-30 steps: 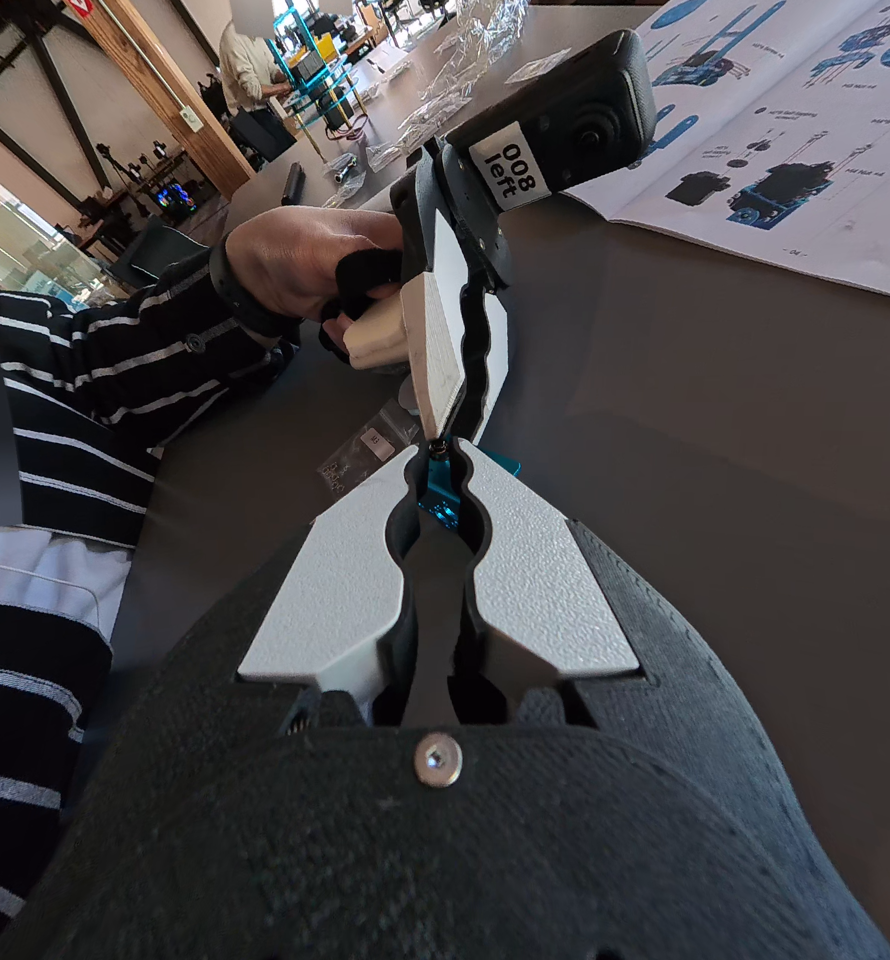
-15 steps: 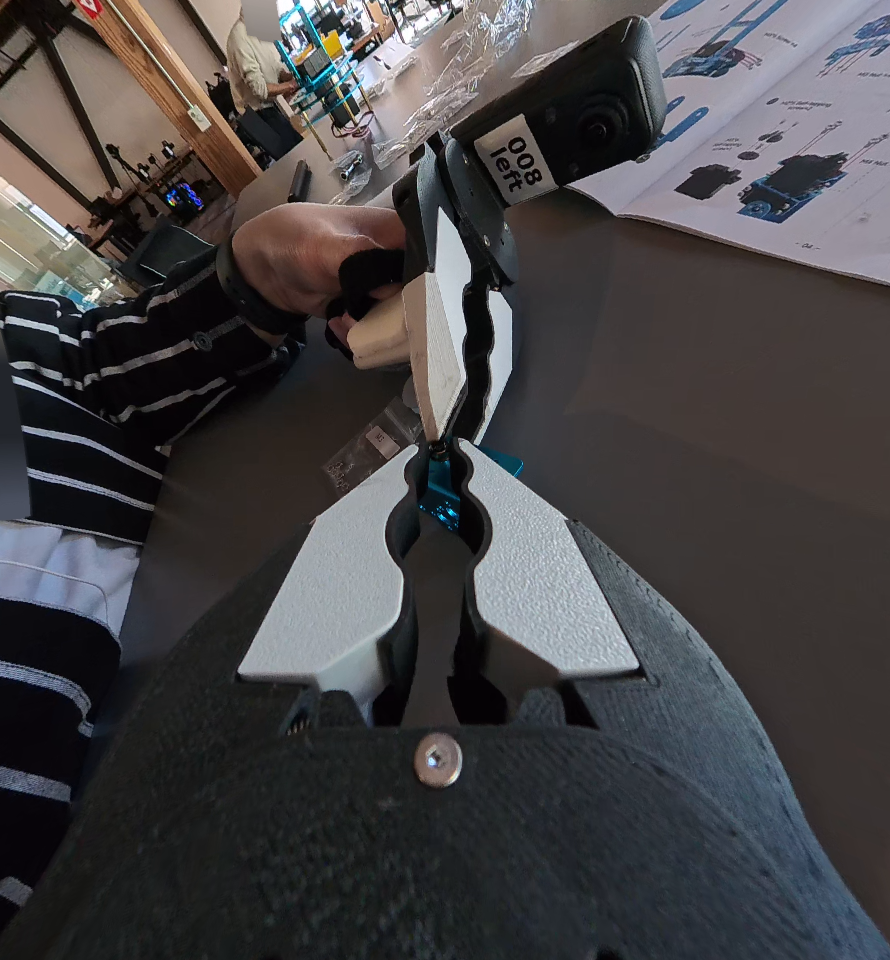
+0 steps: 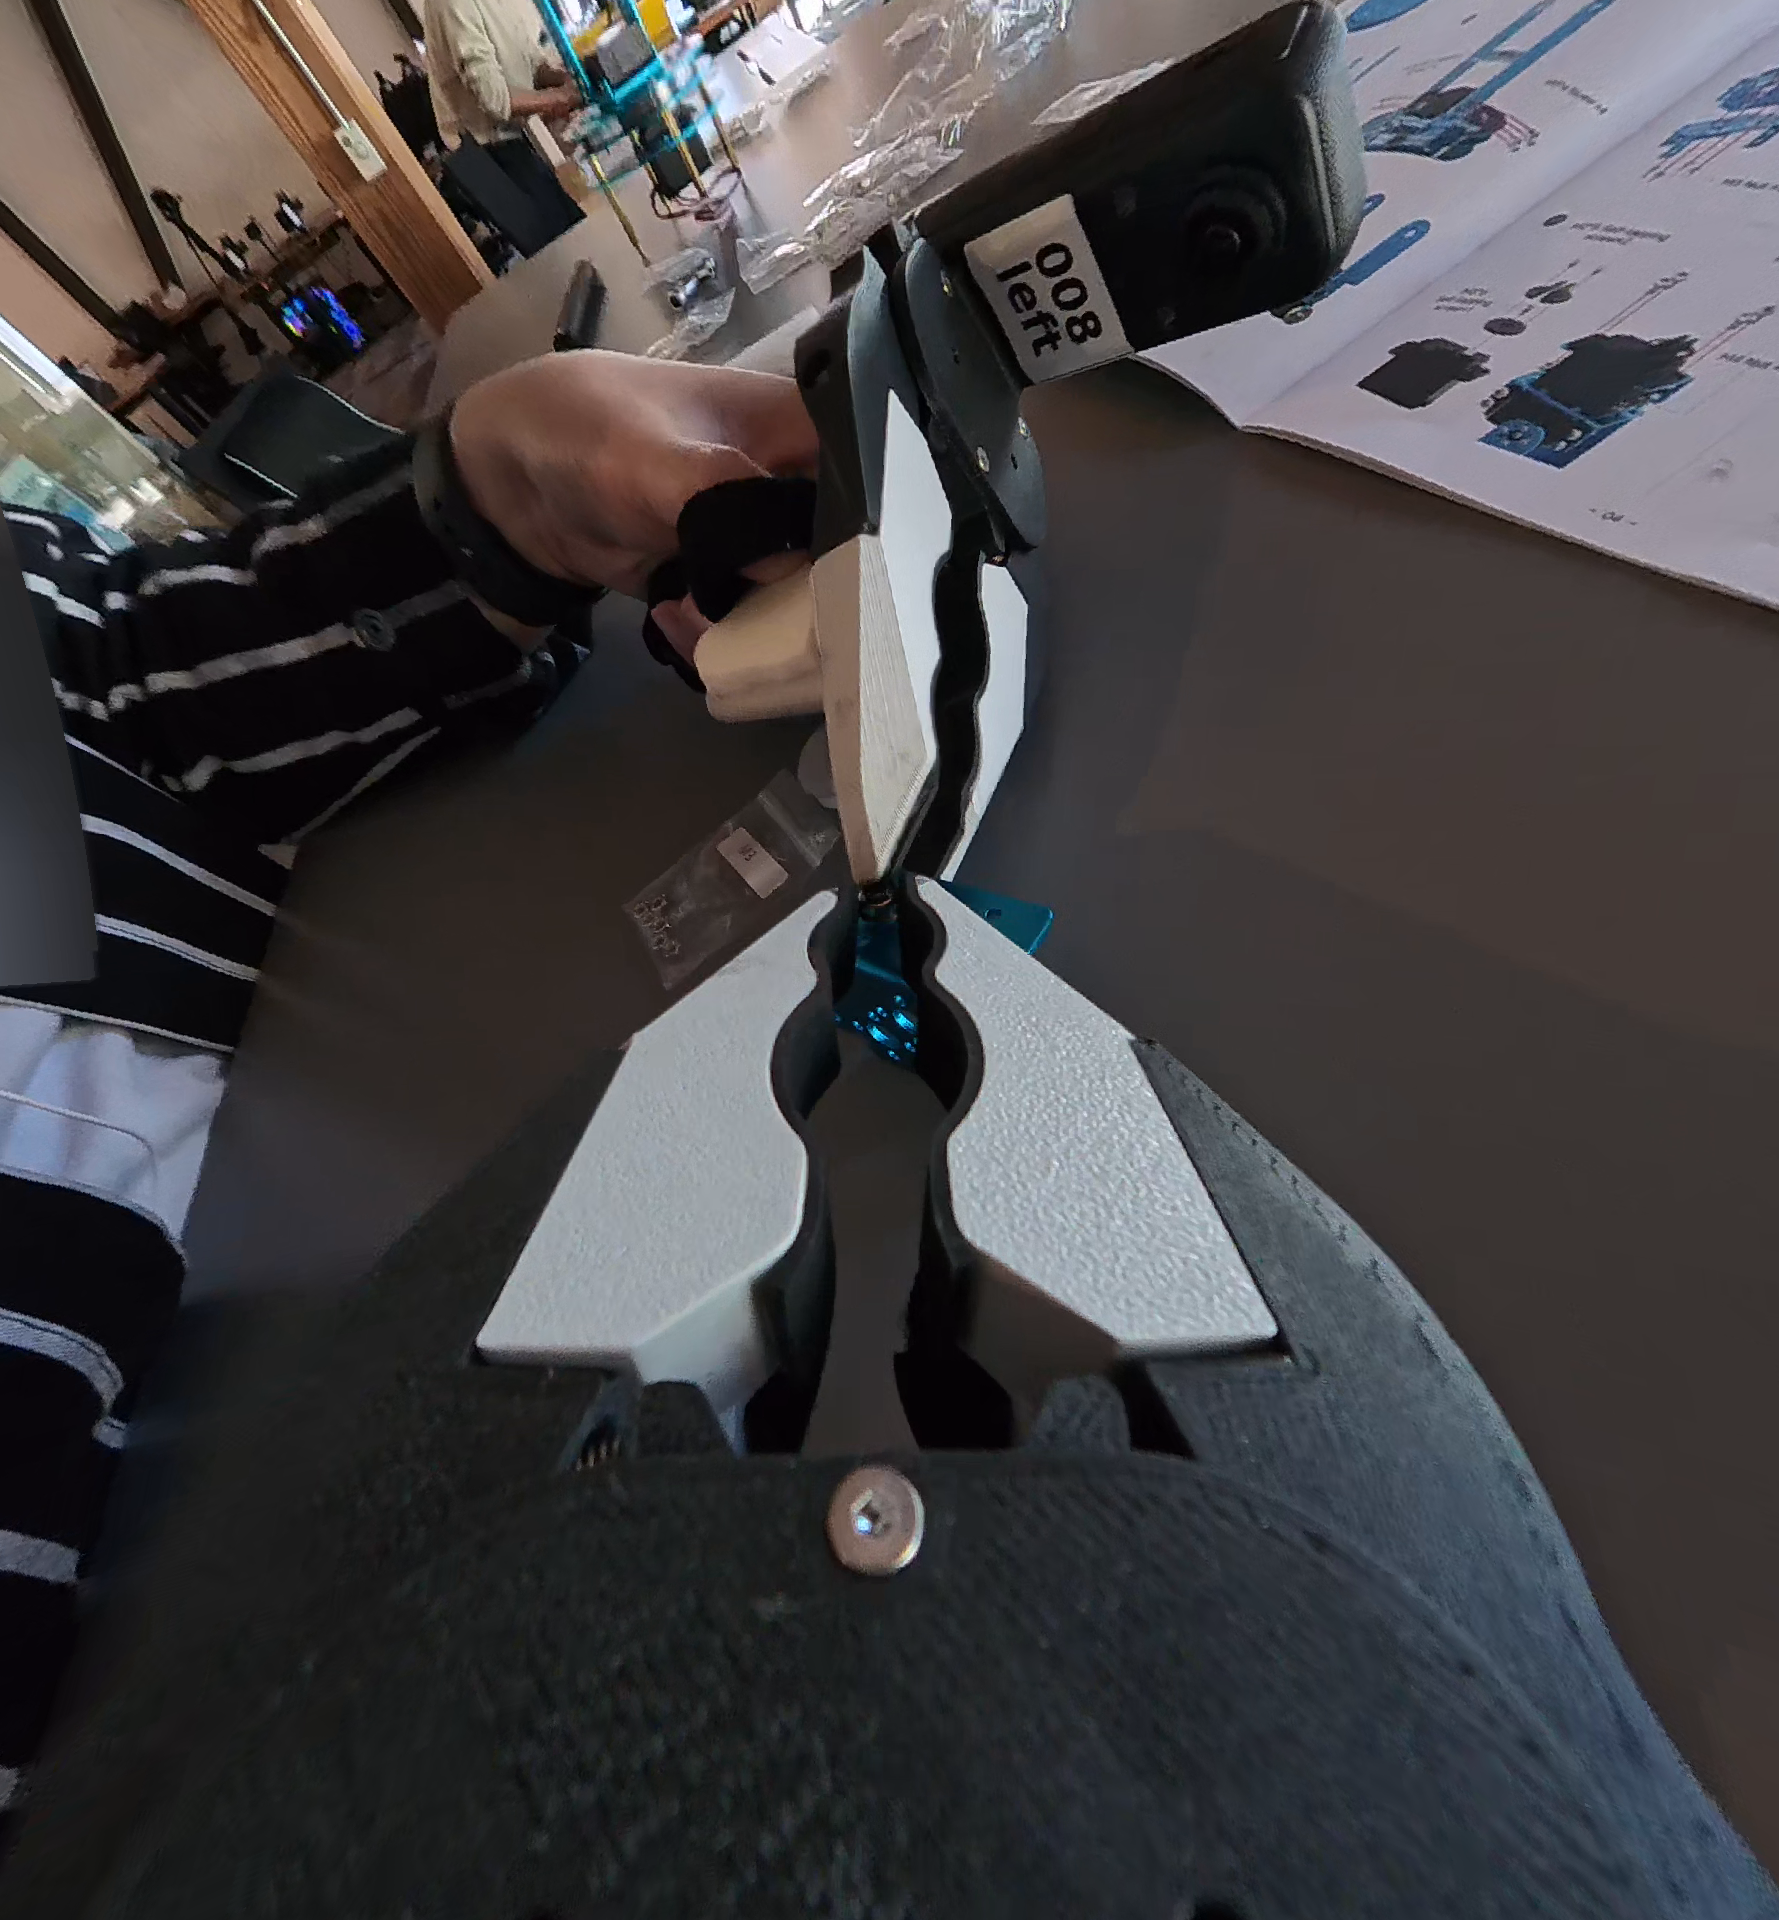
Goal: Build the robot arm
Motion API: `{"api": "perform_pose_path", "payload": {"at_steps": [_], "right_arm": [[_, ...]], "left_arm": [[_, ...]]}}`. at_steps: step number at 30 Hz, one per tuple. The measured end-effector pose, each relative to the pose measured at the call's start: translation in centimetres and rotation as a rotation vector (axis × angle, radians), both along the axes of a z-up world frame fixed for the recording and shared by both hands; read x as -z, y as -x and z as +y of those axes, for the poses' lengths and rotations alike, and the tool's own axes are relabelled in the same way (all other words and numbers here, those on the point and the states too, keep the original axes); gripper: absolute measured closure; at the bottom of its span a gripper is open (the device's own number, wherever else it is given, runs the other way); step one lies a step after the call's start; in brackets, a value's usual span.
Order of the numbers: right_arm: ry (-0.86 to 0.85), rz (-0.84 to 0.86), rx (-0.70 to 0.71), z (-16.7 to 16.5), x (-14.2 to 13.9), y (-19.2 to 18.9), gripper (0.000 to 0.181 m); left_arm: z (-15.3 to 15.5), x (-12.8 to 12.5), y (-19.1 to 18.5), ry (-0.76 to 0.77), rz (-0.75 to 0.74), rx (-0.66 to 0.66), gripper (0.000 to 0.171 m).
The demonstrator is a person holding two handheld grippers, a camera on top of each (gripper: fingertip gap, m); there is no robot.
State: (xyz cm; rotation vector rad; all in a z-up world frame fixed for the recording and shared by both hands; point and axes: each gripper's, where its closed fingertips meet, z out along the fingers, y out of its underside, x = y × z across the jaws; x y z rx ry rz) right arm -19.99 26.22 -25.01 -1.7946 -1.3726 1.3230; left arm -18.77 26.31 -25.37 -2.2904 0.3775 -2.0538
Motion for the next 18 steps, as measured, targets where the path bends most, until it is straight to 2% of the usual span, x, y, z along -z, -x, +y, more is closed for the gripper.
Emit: {"api": "perform_pose_path", "payload": {"at_steps": [9, 14, 18], "right_arm": [[-0.083, -0.001, -0.011, 0.0, 0.0, -0.1, 0.173], [-0.06, 0.061, 0.059, 1.3, -1.3, -0.6, 0.16], [-0.013, 0.022, 0.082, 1.8, -1.1, -1.3, 0.148]], "left_arm": [[0.0, 0.1, -0.1, -0.041, 0.018, 0.01, 0.162], [-0.1, 0.0, -0.2, -0.114, 0.049, 0.026, 0.162], [-0.4, -0.3, -0.6, -0.233, 0.11, 0.054, 0.163]]}}
